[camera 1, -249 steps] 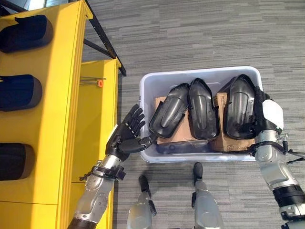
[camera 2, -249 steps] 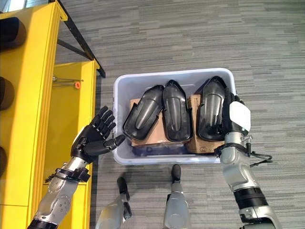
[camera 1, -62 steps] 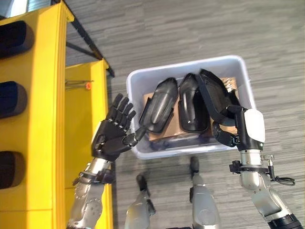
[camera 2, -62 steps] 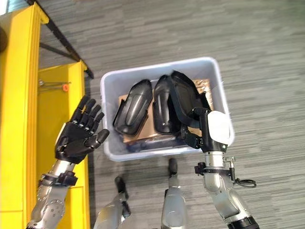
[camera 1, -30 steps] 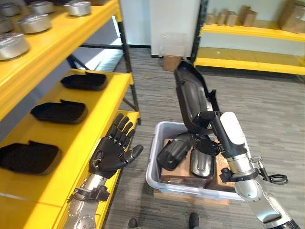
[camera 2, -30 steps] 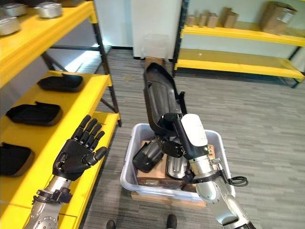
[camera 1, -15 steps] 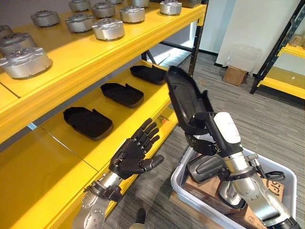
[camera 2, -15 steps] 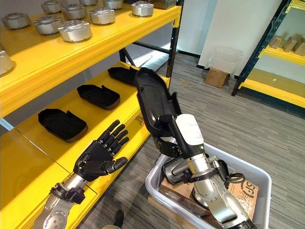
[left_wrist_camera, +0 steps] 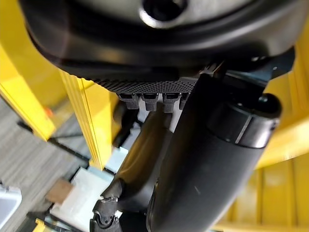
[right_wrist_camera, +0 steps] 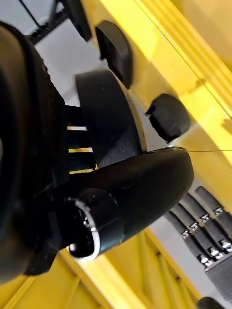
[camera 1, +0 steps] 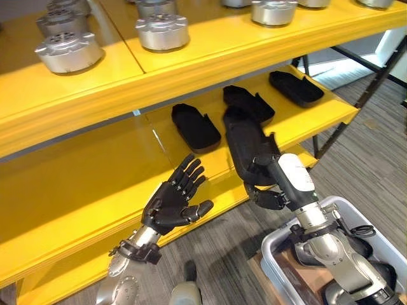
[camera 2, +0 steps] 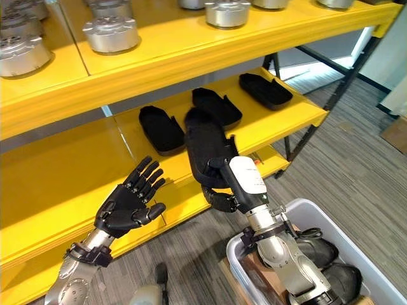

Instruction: Move parts from the plastic box to the shelf.

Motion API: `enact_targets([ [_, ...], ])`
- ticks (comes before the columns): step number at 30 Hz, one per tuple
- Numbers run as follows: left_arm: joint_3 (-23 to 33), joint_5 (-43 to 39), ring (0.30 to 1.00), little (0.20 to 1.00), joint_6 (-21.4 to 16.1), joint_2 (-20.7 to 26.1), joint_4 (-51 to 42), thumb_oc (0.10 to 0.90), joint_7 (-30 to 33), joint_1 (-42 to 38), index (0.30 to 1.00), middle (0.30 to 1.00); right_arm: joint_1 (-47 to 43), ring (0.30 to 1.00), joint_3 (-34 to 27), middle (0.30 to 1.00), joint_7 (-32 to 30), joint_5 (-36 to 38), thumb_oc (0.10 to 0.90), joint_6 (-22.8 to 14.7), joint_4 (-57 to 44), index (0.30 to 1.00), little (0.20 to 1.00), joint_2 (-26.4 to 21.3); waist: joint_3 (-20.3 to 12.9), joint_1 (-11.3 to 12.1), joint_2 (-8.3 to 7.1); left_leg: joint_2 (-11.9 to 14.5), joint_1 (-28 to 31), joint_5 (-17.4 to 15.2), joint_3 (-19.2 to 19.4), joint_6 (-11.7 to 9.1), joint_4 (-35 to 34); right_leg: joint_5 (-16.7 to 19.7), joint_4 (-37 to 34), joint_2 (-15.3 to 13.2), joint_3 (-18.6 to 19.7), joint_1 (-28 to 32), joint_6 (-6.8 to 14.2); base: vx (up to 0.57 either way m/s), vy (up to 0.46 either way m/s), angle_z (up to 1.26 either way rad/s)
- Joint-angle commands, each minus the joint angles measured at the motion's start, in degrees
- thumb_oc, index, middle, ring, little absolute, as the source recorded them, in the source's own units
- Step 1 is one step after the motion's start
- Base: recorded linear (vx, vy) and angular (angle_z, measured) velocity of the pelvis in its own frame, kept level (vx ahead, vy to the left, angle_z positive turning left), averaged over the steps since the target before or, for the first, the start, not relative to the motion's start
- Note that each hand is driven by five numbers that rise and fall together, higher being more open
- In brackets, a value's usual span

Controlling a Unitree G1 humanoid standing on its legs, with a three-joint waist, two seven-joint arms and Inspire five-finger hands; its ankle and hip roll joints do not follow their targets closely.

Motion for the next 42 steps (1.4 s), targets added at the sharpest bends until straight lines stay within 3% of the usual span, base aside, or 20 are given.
enact_targets([
  [1,1.4,-2.8,1.0,1.0,-5.7,-0.2,-4.6,0.9,-2.4,-6.3,1.0,1.0,-6.4,0.3,-5.4,0.3,-4.7,1.8,0.4,-6.8,-5.8,0.3,0.3,0.8,-5.2,-3.7,0.07,3.7,5.4,-1.4,3.6,-6.4,-2.3,0.4,3.9,3.1,-3.1,-5.0,-0.6,0.16,0.346,0.62],
  [10,2.6,-1.5,1.0,1.0,-7.6,0.4,-3.8,0.9,-1.6,-5.4,1.0,1.0,-6.5,0.3,-4.8,0.3,-5.4,1.1,0.4,-9.0,-3.8,0.3,0.3,3.2,-6.9,-2.7,-0.31,0.0,7.1,-3.5,4.7,-4.5,-2.7,5.2,-0.5,-0.3,-4.9,-3.7,3.2,0.12,0.165,0.18],
  [14,5.0,-1.7,1.0,1.0,-8.3,0.4,-4.4,0.9,0.7,-3.1,1.0,1.0,-8.0,0.3,-3.5,0.3,-7.7,-5.4,0.4,-7.1,-5.0,0.3,0.3,4.7,-7.0,0.3,-0.75,-2.4,6.8,-5.9,4.1,-2.6,-2.7,5.7,-0.5,-2.0,-7.0,-4.1,4.5,0.14,0.164,0.21],
  [26,5.5,-1.1,1.0,1.0,-8.7,0.0,-4.3,0.9,0.6,-0.8,1.0,1.0,-11.8,0.3,1.5,0.3,-7.1,-4.5,0.4,-6.5,-3.0,0.3,0.3,6.6,-6.2,5.7,-2.5,-5.1,5.7,-8.0,2.7,0.0,-2.7,9.5,-0.2,-5.5,-9.8,-3.6,6.2,0.12,0.08,0.18],
  [30,5.0,-1.4,1.0,1.0,-8.7,-0.1,-3.5,0.9,-0.7,-0.5,1.0,1.0,-12.4,0.3,2.3,0.3,-6.9,-4.7,0.4,-6.9,-2.5,0.3,0.3,7.4,-6.0,6.2,-3.0,-6.1,5.5,-8.6,2.9,1.3,-2.7,12.3,1.4,-7.0,-9.6,-3.6,7.3,0.07,0.116,0.05],
  [32,4.2,-3.8,1.0,1.0,-6.8,-0.4,-2.9,0.9,-0.8,-1.0,1.0,1.0,-12.4,0.3,2.7,0.3,-6.2,-5.3,0.4,-7.7,-2.0,0.3,0.3,8.2,-6.1,5.9,-3.59,-8.1,5.5,-9.6,3.2,3.5,-2.7,17.1,7.9,-8.7,-8.0,-4.5,8.9,0.13,0.278,0.24],
  [33,3.0,-3.8,1.0,1.0,-5.7,-0.9,-2.1,0.9,-1.2,-1.8,1.0,1.0,-11.9,0.3,3.3,0.3,-6.2,-5.8,0.4,-8.0,-2.0,0.3,0.3,8.4,-6.0,5.4,-3.54,-9.1,5.7,-10.3,2.1,4.8,-2.7,19.6,14.6,-8.6,-5.9,-5.9,9.4,0.2,0.316,0.57],
  [34,1.0,-2.2,1.0,1.0,-5.9,-1.4,-2.3,0.9,-0.4,-2.2,1.0,1.0,-11.5,0.3,3.8,0.3,-6.2,-5.3,0.4,-8.6,-2.0,0.3,0.3,8.5,-5.4,4.2,-3.18,-9.6,6.4,-11.1,-0.1,6.1,-2.7,19.4,24.2,-5.6,-1.9,-10.5,9.3,0.13,0.19,0.66],
  [35,0.4,-2.1,1.0,1.0,-6.1,-1.5,-2.4,0.9,0.8,-2.3,1.0,1.0,-11.5,0.3,4.3,0.3,-6.1,-5.0,0.4,-8.3,-2.0,0.3,0.3,8.5,-5.2,3.4,-2.56,-9.0,6.1,-10.2,-0.5,6.2,-2.7,18.8,26.5,-3.0,-0.9,-14.5,7.6,0.09,0.054,0.33],
  [37,0.1,-2.1,1.0,1.0,-6.1,-1.6,-2.0,0.9,1.1,-2.5,1.0,1.0,-11.7,0.3,4.7,0.3,-6.1,-4.5,0.4,-7.8,-2.0,0.3,0.3,8.3,-4.8,2.4,-2.39,-8.9,6.5,-10.2,-1.9,6.0,-2.7,16.7,26.0,-0.6,0.3,-17.3,6.7,0.05,-0.082,0.82],
  [38,-0.3,-2.5,1.0,1.0,-6.0,-1.4,-1.5,0.9,1.2,-2.7,1.0,1.0,-11.7,0.3,4.7,0.3,-5.8,-3.6,0.4,-7.3,-2.1,0.3,0.3,7.7,-4.3,1.2,-2.23,-8.5,7.3,-10.1,-4.1,5.1,-2.7,14.0,21.8,1.5,1.5,-19.8,5.4,0.1,-0.174,1.0],
  [39,-0.4,-2.9,1.0,1.0,-6.0,-1.4,-1.3,0.9,1.1,-2.8,1.0,1.0,-11.6,0.3,4.5,0.3,-5.7,-3.0,0.4,-7.4,-2.1,0.3,0.3,7.3,-4.0,0.6,-2.39,-8.3,7.8,-10.2,-5.4,4.4,-2.7,13.7,16.6,2.4,2.5,-20.5,5.0,0.12,-0.244,0.75],
  [41,-1.4,-3.1,1.0,1.0,-4.8,-1.3,-1.7,0.9,1.4,-3.6,1.0,1.0,-11.4,0.3,4.8,0.3,-5.9,-3.1,0.4,-4.9,-2.8,0.3,0.3,7.5,-3.2,-1.3,-2.47,-8.2,9.0,-10.8,-9.3,3.8,-2.7,15.3,9.6,3.9,8.2,-23.5,5.1,0.11,-0.205,0.51],
  [42,-2.0,-3.2,1.0,1.0,-4.0,-1.7,-2.1,0.9,1.5,-3.9,1.0,1.0,-11.1,0.3,4.6,0.3,-5.9,-3.1,0.4,-4.0,-3.1,0.3,0.3,7.4,-3.2,-2.2,-2.39,-8.0,9.2,-10.7,-11.6,3.4,-2.7,14.1,6.0,4.8,10.5,-22.2,4.6,0.08,-0.144,0.98],
])
